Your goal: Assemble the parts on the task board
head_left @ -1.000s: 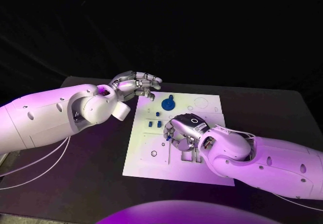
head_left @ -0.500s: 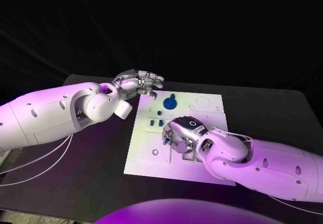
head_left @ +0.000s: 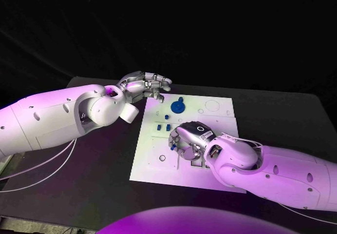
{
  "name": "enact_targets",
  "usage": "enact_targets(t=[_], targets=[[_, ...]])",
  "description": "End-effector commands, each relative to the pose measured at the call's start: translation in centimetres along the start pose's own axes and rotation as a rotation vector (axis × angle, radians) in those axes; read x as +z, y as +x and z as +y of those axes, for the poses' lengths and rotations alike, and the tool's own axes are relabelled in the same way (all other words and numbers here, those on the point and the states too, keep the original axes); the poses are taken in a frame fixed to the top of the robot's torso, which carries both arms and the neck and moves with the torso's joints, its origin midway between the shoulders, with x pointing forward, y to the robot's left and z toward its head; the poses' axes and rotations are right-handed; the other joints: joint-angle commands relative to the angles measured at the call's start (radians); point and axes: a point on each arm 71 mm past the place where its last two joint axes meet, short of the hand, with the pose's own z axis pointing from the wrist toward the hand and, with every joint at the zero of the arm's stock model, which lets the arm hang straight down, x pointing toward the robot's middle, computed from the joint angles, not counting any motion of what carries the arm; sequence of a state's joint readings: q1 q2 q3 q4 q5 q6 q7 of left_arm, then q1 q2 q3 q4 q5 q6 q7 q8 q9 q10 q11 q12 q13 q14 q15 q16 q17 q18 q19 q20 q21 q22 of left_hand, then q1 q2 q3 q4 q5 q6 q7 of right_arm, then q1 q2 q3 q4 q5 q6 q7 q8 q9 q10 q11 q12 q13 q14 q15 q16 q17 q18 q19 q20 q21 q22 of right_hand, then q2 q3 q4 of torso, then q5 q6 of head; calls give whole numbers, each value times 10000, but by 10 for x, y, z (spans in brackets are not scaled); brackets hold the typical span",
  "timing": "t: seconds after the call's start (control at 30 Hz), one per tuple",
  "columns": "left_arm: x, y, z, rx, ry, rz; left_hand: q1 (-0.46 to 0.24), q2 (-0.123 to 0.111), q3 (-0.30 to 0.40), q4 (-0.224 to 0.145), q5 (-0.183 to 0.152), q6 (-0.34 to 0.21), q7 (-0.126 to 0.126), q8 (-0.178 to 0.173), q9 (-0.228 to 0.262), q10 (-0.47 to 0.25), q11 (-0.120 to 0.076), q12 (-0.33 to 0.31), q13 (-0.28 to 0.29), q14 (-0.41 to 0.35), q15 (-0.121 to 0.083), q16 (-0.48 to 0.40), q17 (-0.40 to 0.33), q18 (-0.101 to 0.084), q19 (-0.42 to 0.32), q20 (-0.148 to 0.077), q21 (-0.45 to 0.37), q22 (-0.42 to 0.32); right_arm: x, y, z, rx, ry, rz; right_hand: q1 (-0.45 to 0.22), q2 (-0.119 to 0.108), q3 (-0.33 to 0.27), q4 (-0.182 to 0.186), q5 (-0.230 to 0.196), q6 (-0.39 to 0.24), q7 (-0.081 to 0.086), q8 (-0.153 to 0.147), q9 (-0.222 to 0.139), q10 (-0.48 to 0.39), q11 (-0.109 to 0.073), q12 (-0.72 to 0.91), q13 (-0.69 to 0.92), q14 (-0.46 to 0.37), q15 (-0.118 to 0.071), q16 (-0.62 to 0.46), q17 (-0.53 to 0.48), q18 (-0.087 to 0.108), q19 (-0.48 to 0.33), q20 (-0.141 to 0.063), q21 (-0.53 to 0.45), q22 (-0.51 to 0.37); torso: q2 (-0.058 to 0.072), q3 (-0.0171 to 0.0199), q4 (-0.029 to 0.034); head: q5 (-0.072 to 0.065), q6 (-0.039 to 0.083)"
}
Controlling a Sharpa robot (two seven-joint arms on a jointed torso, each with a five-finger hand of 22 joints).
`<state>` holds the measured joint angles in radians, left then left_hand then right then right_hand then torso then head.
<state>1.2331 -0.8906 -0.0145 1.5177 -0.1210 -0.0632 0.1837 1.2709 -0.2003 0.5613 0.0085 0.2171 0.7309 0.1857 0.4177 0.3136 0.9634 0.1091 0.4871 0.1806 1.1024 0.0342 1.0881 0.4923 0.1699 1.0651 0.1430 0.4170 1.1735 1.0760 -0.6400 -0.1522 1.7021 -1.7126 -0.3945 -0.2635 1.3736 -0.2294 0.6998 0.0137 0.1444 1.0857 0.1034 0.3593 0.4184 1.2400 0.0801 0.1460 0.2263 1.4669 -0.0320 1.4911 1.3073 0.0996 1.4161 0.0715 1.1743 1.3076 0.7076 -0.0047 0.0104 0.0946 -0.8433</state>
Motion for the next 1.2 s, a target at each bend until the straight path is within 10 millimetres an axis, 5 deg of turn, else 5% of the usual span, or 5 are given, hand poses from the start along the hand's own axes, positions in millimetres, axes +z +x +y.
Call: enact_targets(t=[0.03,0.57,0.77,0.97,1.2], targets=[[1,2,-1,-96,70,161,-100,36,-46,-13,23,-45,10,53,14,-14,43,60,-14,3,49,-36,-8,100,68,-3,-55,-16,1,3,1,-112,-52,295,-33,94,49,-20,-11,13,38,5,16,467,-421,-1,13,684,-41,67,884,-94,-41,-42,-60,450,-1,-6,-1,-13,-9],[1,3,-1,-107,23,224,-111,38,-54,-6,20,-55,10,64,18,-19,44,61,-17,2,50,-38,-11,100,70,-2,-64,-22,7,11,5,-535,-63,905,-96,92,55,-76,-81,-31,63,-26,42,428,-396,-63,28,664,-22,31,800,-67,-102,-30,-198,386,4,-11,9,-15,-34],[0,2,0,-102,13,198,-111,38,-54,-6,20,-55,10,64,18,-19,44,61,-17,2,50,-38,-11,100,70,-2,-64,-22,6,10,5,-351,-174,776,-542,-69,-93,-113,47,-459,205,-335,6,-89,-185,-466,-52,604,154,-74,572,-24,-240,102,-508,251,-9,-11,-2,-12,-37],[0,1,0,-90,-17,134,-111,38,-54,-6,20,-55,10,64,18,-19,44,61,-17,2,50,-38,-11,100,70,-2,-64,-22,3,6,-3,-193,84,234,-1108,-527,-409,-181,795,-1032,409,-765,-103,-1216,140,-816,-316,417,427,-418,-123,146,-577,363,-1428,-231,-12,-4,-2,-30,7],[0,0,0,-86,-37,116,-116,44,-62,-1,19,-73,9,84,24,-25,43,64,-23,-1,51,-42,-15,100,73,-1,-80,-31,-6,0,-9,-22,252,-211,-1171,-534,-613,-258,801,-1219,405,-893,-152,-1447,165,-750,-361,384,448,-495,-265,193,-651,406,-1679,-371,0,-1,5,-39,98]])
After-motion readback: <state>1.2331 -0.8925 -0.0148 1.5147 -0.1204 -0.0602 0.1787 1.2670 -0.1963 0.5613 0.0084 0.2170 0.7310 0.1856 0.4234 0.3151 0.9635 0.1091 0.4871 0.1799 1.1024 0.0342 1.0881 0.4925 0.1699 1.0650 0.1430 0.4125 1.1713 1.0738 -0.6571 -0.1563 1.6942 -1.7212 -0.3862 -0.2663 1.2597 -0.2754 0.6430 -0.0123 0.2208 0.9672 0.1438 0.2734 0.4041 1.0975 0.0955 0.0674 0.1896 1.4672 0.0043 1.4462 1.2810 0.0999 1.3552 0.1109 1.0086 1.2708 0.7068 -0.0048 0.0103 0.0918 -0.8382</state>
